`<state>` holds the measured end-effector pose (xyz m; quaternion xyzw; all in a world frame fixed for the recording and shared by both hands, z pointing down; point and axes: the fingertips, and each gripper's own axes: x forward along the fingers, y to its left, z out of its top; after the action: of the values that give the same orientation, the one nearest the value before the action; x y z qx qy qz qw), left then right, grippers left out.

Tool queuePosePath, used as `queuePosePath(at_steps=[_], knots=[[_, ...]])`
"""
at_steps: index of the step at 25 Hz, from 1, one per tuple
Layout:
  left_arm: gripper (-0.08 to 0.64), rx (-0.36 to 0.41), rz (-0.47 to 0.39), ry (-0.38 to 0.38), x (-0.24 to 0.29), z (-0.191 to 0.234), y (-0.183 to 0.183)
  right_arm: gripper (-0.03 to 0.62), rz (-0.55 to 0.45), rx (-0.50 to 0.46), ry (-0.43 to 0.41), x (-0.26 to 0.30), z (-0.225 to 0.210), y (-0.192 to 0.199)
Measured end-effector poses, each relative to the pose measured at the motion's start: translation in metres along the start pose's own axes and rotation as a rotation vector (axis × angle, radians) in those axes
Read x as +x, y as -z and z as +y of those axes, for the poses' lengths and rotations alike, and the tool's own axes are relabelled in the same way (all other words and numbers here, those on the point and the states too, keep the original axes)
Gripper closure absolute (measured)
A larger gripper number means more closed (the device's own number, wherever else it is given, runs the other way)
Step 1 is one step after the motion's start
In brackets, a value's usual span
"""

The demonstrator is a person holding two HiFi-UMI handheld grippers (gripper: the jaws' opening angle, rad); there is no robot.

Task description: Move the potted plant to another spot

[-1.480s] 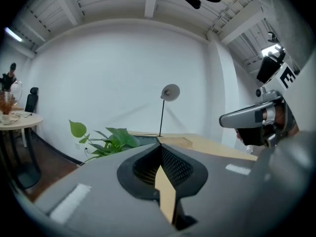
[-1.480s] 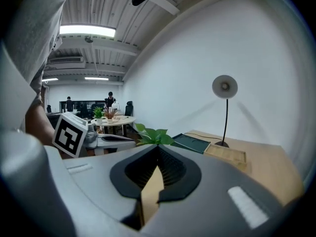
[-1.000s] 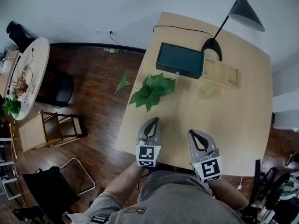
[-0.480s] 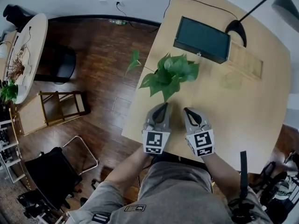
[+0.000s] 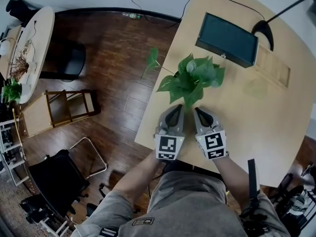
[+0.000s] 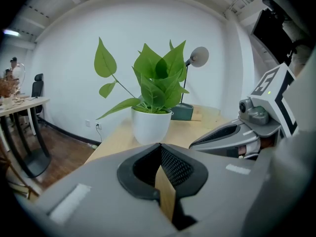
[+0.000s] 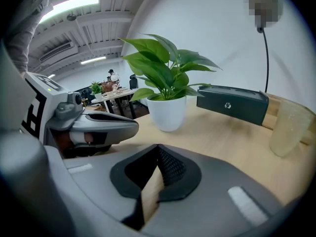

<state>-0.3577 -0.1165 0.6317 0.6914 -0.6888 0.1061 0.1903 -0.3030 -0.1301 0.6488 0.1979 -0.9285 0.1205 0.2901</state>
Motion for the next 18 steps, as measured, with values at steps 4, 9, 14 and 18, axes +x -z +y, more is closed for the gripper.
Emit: queuePosePath(at_steps=[4, 9, 14, 18], knots=[[0.557, 0.034, -0.01, -0.037, 0.007, 0.014, -0.004, 0.586, -0.009, -0.012, -0.005, 0.008, 0.0, -0.01], [0.401, 0.06, 0.003, 0.002, 0.016, 0.01, -0.005, 0.586, -0.01, -0.034, 0.001, 0.01, -0.005, -0.016], [0.198, 0.151, -0.007, -0.039, 0.02, 0.013, -0.012, 0.583, 0.0, -0.049, 0.009, 0.009, -0.014, -0.015], [0.139, 0.166, 0.014, -0.035, 0.037, 0.028, -0.018, 0.583, 0.006, -0.054, 0.018, 0.007, -0.02, -0.015]])
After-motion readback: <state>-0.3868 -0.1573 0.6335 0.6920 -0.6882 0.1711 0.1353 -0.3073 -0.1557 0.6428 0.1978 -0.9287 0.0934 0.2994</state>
